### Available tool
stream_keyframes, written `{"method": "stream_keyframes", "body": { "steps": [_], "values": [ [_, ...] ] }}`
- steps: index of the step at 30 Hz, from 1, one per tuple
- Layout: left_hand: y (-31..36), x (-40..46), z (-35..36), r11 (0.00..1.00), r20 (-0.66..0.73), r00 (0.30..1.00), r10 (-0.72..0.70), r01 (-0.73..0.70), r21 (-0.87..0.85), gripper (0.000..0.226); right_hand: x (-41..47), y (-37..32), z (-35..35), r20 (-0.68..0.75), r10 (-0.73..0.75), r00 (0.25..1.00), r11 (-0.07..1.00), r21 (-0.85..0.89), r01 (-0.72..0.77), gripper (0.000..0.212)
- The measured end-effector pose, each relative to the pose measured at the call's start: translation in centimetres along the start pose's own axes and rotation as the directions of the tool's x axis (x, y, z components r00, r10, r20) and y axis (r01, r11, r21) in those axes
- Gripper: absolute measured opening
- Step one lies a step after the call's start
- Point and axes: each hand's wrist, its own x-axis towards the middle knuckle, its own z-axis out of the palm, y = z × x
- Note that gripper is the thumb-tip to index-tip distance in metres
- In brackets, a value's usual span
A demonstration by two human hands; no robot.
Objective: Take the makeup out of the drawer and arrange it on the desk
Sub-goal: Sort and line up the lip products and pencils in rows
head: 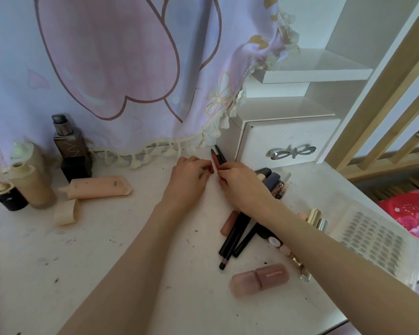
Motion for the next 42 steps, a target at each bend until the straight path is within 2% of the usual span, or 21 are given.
{"method": "stream_keyframes", "body": {
  "steps": [5, 13, 18, 25, 28, 33, 38, 42],
  "values": [
    [-0.2, -0.3, 0.1, 0.998, 0.028, 0.998, 0.05, -0.051, 0.028, 0.031, -0.4, 0.1, -0.7, 0.043, -0.012, 0.999, 1.0, -0.003, 0.012, 0.034],
    [-0.5, -1.0, 0.0, 0.997, 0.086, 0.996, 0.023, -0.029, 0.07, 0.036, -3.3, 0.8, -2.3, -0.062, -0.006, 0.998, 0.982, 0.186, 0.018, 0.029],
    [-0.4, -3.3, -1.2, 0.996, 0.13, 0.989, 0.075, -0.082, 0.043, 0.035, -6.0, 1.1, -3.2, -0.027, -0.044, 0.999, 0.968, 0.245, 0.049, 0.024],
    [-0.5, -7.5, -2.3, 0.962, 0.238, 0.968, 0.08, -0.137, 0.234, 0.044, -7.8, 0.6, -4.7, 0.036, -0.151, 0.988, 0.98, 0.14, 0.144, 0.025],
    [-0.4, -8.7, -2.7, 0.975, 0.224, 0.971, 0.088, -0.13, 0.181, 0.042, -8.7, 0.3, -5.3, 0.019, -0.158, 0.987, 0.977, 0.148, 0.153, 0.02],
    [-0.4, -8.7, -3.0, 0.986, 0.2, 0.975, 0.096, -0.121, 0.114, 0.036, -10.1, 0.4, -5.6, 0.089, -0.232, 0.969, 0.971, 0.07, 0.226, 0.011],
    [-0.3, -8.8, -3.2, 0.99, 0.174, 0.978, 0.115, -0.126, 0.055, 0.031, -10.1, 0.7, -4.7, 0.168, -0.279, 0.946, 0.949, -0.104, 0.298, 0.021],
    [0.0, -8.8, -3.3, 0.993, 0.17, 0.98, 0.106, -0.111, 0.024, 0.029, -10.1, 0.8, -4.1, 0.128, -0.374, 0.919, 0.901, -0.186, 0.393, 0.021]
  ]
}}
